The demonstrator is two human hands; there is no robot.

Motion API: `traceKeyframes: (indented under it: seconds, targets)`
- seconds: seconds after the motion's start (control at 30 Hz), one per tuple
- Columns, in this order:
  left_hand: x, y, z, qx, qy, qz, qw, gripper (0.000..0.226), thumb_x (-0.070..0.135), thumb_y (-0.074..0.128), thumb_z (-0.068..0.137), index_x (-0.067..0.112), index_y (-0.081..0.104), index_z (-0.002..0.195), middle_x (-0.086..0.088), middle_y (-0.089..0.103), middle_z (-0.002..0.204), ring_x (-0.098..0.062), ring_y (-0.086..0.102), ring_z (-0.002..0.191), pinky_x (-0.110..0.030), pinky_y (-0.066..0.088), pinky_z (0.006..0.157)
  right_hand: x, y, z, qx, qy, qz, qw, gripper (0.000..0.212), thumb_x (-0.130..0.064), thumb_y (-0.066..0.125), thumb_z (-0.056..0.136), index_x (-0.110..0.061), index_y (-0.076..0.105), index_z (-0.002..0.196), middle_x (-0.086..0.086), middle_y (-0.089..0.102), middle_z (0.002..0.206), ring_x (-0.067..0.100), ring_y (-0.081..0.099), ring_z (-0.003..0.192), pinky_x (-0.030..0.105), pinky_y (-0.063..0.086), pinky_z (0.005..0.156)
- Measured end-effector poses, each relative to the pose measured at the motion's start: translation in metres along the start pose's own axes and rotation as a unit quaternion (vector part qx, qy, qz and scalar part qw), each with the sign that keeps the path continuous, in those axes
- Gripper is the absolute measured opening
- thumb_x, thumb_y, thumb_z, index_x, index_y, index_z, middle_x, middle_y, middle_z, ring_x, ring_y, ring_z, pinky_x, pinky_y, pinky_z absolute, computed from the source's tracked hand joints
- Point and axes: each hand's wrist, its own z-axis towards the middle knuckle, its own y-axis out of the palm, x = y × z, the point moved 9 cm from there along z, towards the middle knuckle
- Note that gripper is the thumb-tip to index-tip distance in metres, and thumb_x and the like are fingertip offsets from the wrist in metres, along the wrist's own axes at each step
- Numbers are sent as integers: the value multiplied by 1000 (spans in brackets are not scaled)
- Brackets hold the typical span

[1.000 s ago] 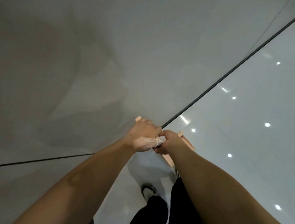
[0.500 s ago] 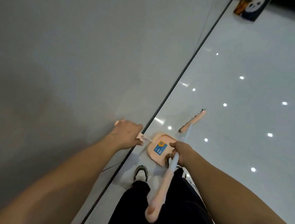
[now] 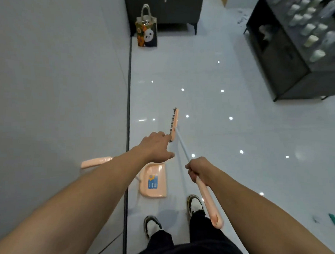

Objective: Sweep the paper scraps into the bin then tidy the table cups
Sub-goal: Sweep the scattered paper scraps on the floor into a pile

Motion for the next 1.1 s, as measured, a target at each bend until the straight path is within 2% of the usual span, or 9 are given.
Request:
traceKeyframes:
  seconds: [0.13,0.33,0.57,0.7,0.87,1.1]
  targets:
    - [76,-10,24,3,45,31,999,72,52,56,86,22,30,147,-7,35,148,-28,35,132,-44,39,103,3,-71,-2,33,-28,60,997,4,4,51,88,3,55,90,3,44,42,14,34,30,19,35,38]
    - [214,-18,74,1,103,73,992,70,50,55,86,20,33,145,-6,34,149,-27,36,132,-41,40,103,27,-208,-2,84,-45,151,984,3,2,53,89,2,56,88,6,45,50,15,36,33,22,35,40]
    - [417,20,127,-37,189,101,976,70,49,55,87,21,31,147,-5,34,150,-25,35,135,-38,36,105,107,-402,5,134,-11,242,961,8,0,54,90,0,53,82,8,43,51,17,35,35,20,34,41]
    - [529,52,147,-71,243,113,961,70,48,55,88,21,31,147,-3,33,151,-23,34,135,-37,35,106,162,-488,5,152,25,284,946,5,-2,53,90,-1,50,86,7,42,54,17,36,37,22,34,43]
    - [645,102,168,-120,309,156,930,67,47,55,88,21,33,146,-2,36,148,-21,37,132,-34,37,102,240,-555,-3,177,76,396,898,7,-3,54,90,-4,48,86,10,46,69,17,37,41,22,33,42]
    - [773,185,185,-201,416,240,854,68,47,56,88,19,34,146,-5,36,149,-24,37,133,-36,36,105,335,-586,-14,212,150,545,797,11,2,51,92,-1,48,82,9,43,61,18,35,37,19,32,38]
